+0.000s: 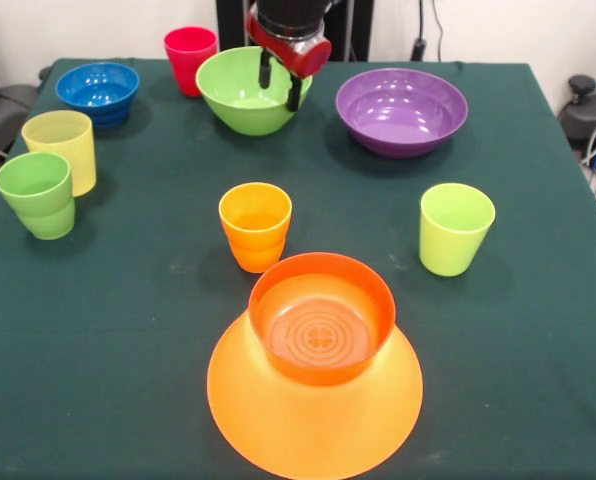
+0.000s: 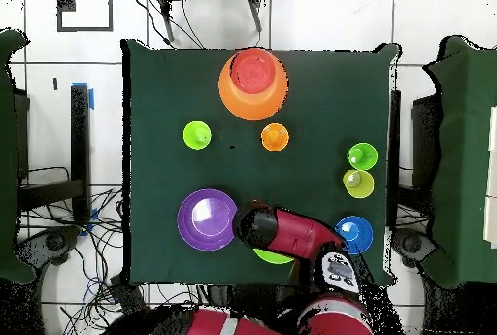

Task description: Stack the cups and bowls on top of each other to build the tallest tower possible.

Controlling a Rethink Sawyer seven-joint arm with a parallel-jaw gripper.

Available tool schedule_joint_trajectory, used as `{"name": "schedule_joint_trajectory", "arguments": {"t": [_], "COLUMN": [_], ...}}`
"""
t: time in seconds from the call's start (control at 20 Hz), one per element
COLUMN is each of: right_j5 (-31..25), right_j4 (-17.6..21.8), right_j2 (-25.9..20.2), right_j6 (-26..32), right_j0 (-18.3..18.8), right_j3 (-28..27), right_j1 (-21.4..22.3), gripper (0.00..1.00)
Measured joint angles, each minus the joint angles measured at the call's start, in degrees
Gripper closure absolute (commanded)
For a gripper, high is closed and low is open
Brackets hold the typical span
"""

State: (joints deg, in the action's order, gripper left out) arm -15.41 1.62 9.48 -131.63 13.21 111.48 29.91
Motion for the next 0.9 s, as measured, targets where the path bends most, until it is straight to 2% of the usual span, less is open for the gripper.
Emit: {"name": "schedule_joint_trajectory", "arguments": {"t": [0.6, 0.9], "right_j5": [5.12, 5.18], "right_j4": [0.31, 1.94], "right_j2": [-0.98, -1.42], "right_j6": [0.00, 0.00], "right_j0": [2.30, 3.41], "right_j3": [-0.02, -0.03], "right_j1": [-6.60, -6.91], "gripper": [0.00, 0.00]}}
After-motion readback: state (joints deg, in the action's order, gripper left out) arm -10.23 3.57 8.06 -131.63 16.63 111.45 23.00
